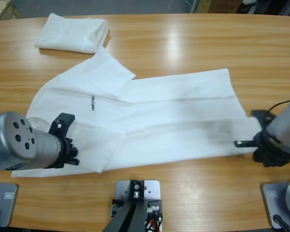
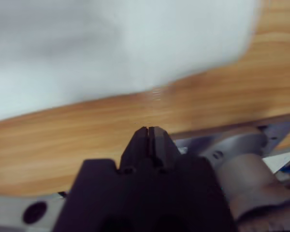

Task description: Fold clothes

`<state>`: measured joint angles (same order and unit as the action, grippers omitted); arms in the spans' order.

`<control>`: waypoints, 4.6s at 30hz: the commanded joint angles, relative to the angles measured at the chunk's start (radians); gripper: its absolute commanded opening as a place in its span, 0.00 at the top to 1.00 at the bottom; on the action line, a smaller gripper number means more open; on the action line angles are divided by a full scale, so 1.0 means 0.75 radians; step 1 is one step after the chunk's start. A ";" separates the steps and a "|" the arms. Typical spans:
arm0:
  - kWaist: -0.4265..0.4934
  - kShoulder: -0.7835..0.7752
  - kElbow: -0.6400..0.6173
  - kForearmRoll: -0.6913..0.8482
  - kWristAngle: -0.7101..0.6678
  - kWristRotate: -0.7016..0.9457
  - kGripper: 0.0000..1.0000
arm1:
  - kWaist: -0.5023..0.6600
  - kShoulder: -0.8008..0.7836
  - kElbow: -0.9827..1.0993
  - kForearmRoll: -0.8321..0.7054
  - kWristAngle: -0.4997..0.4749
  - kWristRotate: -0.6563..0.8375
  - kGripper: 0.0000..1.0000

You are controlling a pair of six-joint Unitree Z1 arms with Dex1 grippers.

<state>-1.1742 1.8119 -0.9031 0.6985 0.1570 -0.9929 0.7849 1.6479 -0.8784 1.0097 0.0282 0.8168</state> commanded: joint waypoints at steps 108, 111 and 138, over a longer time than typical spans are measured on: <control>0.952 0.962 -1.772 0.597 -0.456 1.500 0.25 | -0.402 0.120 -0.180 -0.440 0.200 -0.554 0.00; 0.952 0.976 -1.790 0.608 -0.464 1.500 0.26 | -0.409 0.125 -0.181 -0.448 0.200 -0.557 0.00; 0.896 1.056 -1.860 0.698 -0.387 1.537 0.05 | -0.426 0.141 -0.150 -0.471 0.185 -0.565 0.00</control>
<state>-0.4777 2.5104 -2.2858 1.2030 -0.1746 0.1534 0.4808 1.7181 -1.0258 0.6741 0.1602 0.4047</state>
